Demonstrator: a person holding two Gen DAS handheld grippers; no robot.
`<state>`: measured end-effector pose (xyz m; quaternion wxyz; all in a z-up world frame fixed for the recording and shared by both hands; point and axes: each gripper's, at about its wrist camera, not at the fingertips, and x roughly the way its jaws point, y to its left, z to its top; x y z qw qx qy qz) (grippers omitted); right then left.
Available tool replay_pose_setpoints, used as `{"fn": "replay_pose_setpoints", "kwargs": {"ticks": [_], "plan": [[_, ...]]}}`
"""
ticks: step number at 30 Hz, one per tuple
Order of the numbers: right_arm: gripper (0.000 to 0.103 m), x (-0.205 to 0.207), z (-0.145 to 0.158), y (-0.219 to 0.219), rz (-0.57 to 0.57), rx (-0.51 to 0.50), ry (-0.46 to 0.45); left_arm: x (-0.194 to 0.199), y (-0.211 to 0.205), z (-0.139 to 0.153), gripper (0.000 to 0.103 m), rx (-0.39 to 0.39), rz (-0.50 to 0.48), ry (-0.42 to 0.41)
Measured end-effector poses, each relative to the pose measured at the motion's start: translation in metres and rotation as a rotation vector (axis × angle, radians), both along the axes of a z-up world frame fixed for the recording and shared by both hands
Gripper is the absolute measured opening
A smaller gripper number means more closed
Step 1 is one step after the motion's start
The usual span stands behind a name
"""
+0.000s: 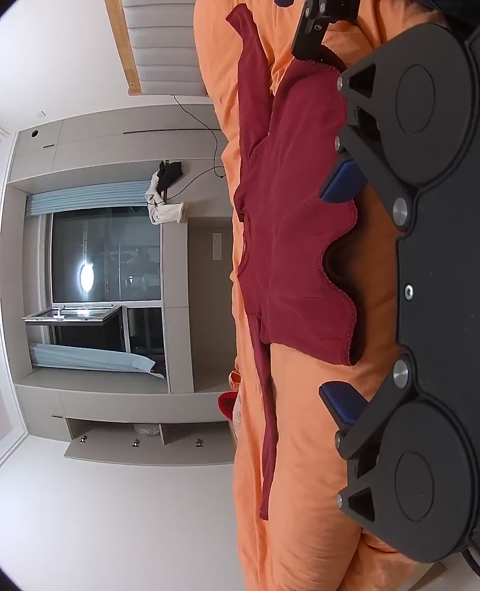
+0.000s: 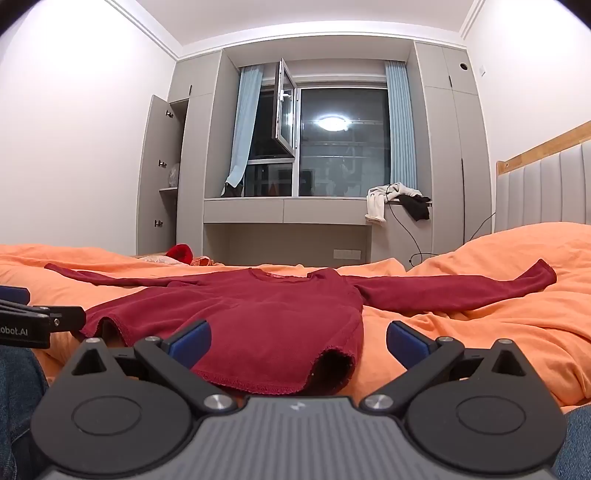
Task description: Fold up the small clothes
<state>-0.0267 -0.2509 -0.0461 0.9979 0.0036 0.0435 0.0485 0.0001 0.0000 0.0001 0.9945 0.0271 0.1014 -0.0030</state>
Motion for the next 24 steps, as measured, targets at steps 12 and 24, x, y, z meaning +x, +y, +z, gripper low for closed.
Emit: {"fn": "replay_pose_setpoints", "kwargs": {"ticks": [12, 24], "plan": [[0.103, 0.0039, -0.0022, -0.0020, -0.009, 0.023, 0.037, -0.0014, -0.0003, -0.0019, 0.103, -0.001, -0.001, 0.007], [0.103, 0.0061, -0.0022, -0.0053, -0.021, 0.037, 0.046, 0.0060, 0.0037, -0.0058, 0.103, -0.007, 0.002, 0.016]]}}
